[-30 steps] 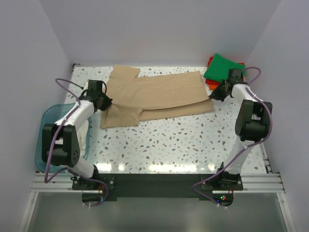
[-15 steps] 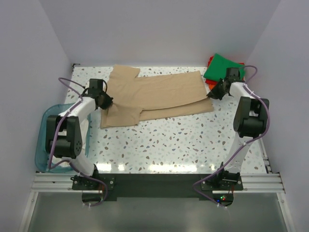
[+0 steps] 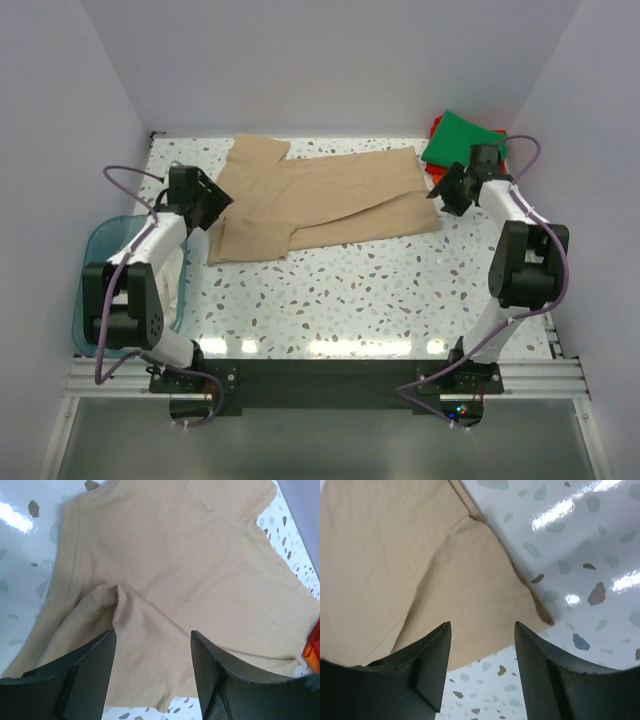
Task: Fold and stack the t-shirts
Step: Fold the tshirt
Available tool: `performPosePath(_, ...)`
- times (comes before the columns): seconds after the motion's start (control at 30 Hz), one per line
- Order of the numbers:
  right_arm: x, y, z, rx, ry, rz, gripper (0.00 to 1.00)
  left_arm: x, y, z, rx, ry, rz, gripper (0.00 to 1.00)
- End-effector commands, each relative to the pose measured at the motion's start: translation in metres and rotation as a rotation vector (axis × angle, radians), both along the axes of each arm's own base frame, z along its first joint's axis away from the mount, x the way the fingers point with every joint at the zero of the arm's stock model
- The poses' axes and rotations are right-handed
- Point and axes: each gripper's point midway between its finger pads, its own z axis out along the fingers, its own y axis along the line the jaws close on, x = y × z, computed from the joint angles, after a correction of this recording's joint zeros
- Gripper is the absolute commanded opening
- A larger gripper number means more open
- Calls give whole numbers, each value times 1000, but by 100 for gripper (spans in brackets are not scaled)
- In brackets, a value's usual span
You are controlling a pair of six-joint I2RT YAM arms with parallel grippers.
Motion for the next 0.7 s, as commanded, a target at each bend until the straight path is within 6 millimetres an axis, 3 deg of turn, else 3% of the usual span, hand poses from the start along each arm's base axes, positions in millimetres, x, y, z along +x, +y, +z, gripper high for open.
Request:
performPosePath(0.0, -17, 8, 14, -59, -49, 13, 56, -18, -1, 11, -11, -42, 6, 66)
performPosePath(0.07, -26, 16, 16, -63, -66, 15, 55, -37, 4, -7, -2, 5, 47, 66)
performPosePath(0.1, -36, 18, 4, -66, -41, 12, 55, -44, 1, -4, 1, -3, 52, 66)
performPosePath(0.17, -41, 23, 4, -81, -54, 4, 55, -61, 3, -18, 19, 34, 83, 65)
performPosePath(0.2, -50, 24, -8, -80, -31, 6, 55, -67, -1, -17, 25, 34, 84, 65)
performPosePath(0.37, -55, 25, -25, -73, -1, 0, 55, -90, 1, -35, 66, 89, 138, 65)
performPosePath(0.67, -57, 50, -25, -49, -23, 73, 55, -85, 0, -45, 77, 110, 119, 61)
